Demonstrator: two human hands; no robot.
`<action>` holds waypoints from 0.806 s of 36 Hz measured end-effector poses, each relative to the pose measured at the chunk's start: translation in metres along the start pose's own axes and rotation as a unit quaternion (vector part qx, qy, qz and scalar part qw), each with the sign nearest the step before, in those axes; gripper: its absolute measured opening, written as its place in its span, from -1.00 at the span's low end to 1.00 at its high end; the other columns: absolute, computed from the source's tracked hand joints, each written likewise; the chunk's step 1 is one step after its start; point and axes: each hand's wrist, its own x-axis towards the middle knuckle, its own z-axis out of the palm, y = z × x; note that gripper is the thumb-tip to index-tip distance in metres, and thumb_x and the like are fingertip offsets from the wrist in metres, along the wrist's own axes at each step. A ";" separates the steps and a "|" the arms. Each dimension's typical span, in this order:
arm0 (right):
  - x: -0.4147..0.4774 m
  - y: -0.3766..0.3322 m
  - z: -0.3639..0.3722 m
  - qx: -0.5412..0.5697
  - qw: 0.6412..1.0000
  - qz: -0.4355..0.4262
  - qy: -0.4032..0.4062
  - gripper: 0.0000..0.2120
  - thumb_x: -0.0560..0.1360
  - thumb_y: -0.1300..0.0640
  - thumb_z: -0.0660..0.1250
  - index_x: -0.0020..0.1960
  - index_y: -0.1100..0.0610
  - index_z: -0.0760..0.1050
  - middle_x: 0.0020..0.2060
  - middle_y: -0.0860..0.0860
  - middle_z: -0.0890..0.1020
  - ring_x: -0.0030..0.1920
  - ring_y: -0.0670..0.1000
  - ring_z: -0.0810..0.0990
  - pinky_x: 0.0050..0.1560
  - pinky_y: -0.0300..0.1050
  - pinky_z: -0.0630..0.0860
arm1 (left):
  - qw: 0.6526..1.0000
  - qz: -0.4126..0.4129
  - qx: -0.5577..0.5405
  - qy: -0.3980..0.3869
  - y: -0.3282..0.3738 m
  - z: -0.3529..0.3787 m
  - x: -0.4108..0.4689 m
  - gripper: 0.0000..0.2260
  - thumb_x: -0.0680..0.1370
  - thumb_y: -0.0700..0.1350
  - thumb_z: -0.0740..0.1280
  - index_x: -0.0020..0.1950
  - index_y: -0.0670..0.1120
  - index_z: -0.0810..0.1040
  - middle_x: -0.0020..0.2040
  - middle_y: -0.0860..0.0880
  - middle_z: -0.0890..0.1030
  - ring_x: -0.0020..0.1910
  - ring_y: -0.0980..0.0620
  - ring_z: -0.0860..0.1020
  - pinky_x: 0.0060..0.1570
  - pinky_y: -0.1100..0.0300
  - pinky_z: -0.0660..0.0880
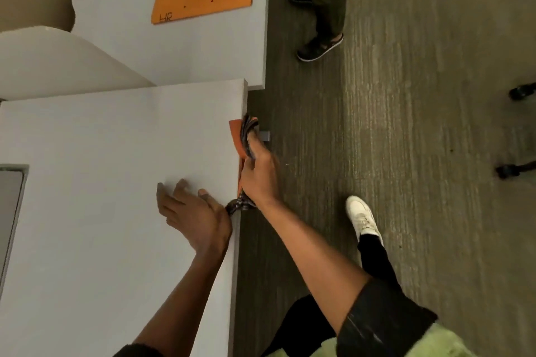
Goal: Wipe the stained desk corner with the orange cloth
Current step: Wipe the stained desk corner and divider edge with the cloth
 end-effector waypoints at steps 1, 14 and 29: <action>0.006 0.000 0.000 -0.001 1.000 0.000 0.001 -0.40 0.62 0.42 0.23 0.61 0.11 0.27 0.58 0.06 0.37 0.55 0.07 0.39 0.55 -0.08 0.35 | 1.000 0.019 0.004 0.001 0.001 0.000 0.003 -0.60 0.73 -0.20 0.27 0.56 -0.27 0.37 0.72 -0.31 0.16 0.73 -0.33 0.11 0.64 -0.25 0.17; -0.052 0.016 -0.009 0.004 0.999 -0.012 -0.046 -0.37 0.58 0.46 0.25 0.61 0.16 0.27 0.56 0.07 0.39 0.52 0.04 0.43 0.53 -0.23 0.32 | 0.982 0.183 0.021 -0.034 0.014 0.013 0.061 -0.51 0.78 -0.05 0.21 0.64 -0.27 0.29 0.76 -0.28 0.16 0.77 -0.28 0.08 0.69 -0.21 0.12; -0.059 0.019 -0.008 -0.066 0.995 -0.069 -0.039 -0.34 0.59 0.43 0.24 0.64 0.13 0.19 0.64 0.03 0.22 0.61 0.00 0.26 0.57 -0.10 0.33 | 0.982 0.191 0.007 -0.001 0.002 0.026 0.066 -0.49 0.78 0.07 0.10 0.66 -0.19 0.31 0.73 -0.17 0.26 0.74 -0.16 0.19 0.69 -0.13 0.18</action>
